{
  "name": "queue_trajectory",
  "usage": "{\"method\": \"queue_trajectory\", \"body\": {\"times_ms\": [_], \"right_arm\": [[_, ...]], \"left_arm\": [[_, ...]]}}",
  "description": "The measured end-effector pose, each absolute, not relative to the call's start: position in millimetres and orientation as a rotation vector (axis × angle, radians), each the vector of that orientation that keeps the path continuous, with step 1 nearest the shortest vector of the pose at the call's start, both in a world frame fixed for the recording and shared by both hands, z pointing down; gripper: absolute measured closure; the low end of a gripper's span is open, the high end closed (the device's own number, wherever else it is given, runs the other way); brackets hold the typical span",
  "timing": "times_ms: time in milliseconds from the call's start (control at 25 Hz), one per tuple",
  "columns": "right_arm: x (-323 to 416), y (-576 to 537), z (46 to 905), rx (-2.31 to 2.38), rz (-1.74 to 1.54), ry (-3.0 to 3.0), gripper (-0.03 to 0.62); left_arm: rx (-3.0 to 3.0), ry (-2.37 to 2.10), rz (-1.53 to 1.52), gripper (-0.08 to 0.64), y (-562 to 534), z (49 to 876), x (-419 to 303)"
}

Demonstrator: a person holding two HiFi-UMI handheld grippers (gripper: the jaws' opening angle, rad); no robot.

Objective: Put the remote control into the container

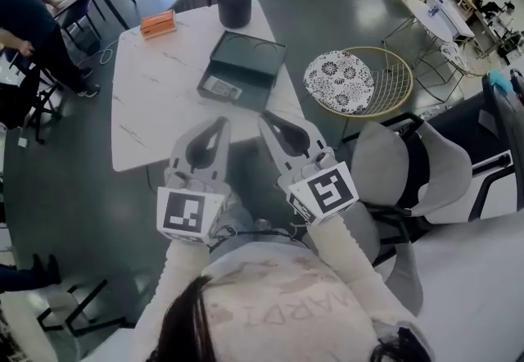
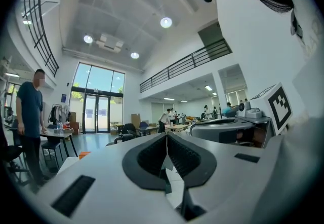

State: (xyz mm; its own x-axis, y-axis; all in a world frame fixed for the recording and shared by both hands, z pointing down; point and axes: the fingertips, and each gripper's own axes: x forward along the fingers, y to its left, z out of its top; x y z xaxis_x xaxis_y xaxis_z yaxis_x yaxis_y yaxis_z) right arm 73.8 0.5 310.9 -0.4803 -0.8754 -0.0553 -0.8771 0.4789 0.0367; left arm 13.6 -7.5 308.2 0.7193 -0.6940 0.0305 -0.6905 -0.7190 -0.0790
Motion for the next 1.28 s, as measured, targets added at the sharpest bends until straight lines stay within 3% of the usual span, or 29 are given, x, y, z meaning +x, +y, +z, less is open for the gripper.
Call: {"method": "queue_trajectory", "body": {"times_ms": [1280], "right_arm": [[19.2,18.1,294.0,-1.608,0.072,2.658,0.568]], "left_arm": [[-2.831,1.116,-0.036,0.546,12.0,285.2,-34.4]]}}
